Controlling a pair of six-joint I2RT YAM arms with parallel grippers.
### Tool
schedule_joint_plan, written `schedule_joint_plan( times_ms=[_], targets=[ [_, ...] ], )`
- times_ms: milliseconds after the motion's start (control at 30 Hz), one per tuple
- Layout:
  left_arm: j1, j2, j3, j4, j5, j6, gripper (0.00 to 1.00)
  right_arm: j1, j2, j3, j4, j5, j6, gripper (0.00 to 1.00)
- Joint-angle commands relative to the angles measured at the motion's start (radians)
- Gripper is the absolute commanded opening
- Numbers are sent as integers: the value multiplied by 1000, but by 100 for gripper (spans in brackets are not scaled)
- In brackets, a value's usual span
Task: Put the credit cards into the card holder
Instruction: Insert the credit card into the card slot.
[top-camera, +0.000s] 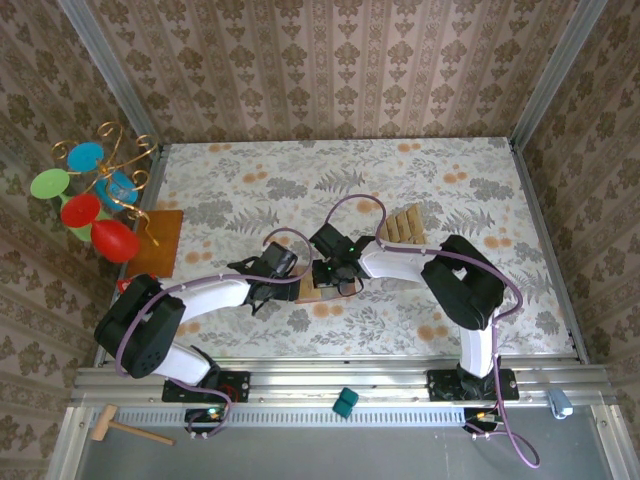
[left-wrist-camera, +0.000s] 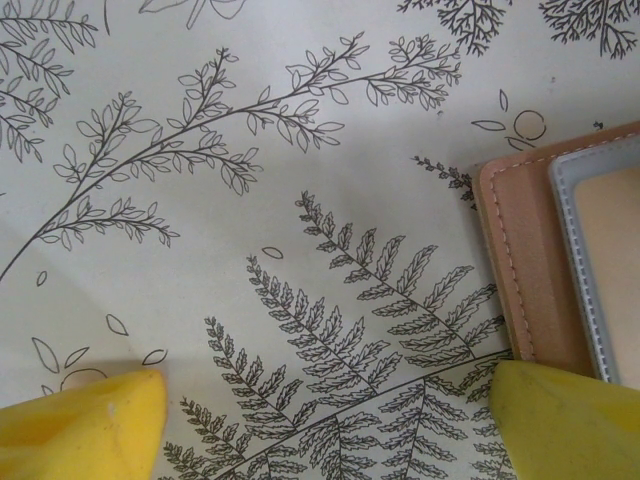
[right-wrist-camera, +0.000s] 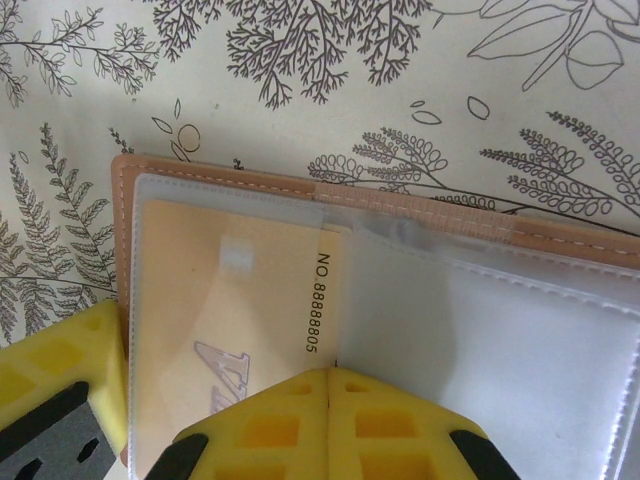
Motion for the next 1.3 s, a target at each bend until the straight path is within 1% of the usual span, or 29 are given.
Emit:
schedule_joint_plan(
  times_ms=[0, 233, 333, 500, 733, 1267],
  targets=[
    [-6, 36, -14, 45, 31, 10, 86, 13, -29, 21, -19, -14, -2, 2],
    [27, -51, -15, -2, 19, 15, 86, 7, -122, -13, -42, 16, -7, 10],
    [46, -82, -19, -22, 16, 18, 86, 5, -141, -28, -42, 19, -6, 11],
    [66, -102, -32, -35, 8, 18, 86, 4, -137, -50, -29, 18, 0, 9],
    [69, -91, -52, -20, 14, 12, 86, 6, -98, -74, 2, 2, 12, 7],
    [62, -16, -41, 19, 37, 19, 86, 9, -33, -54, 24, -26, 20, 5]
  ],
)
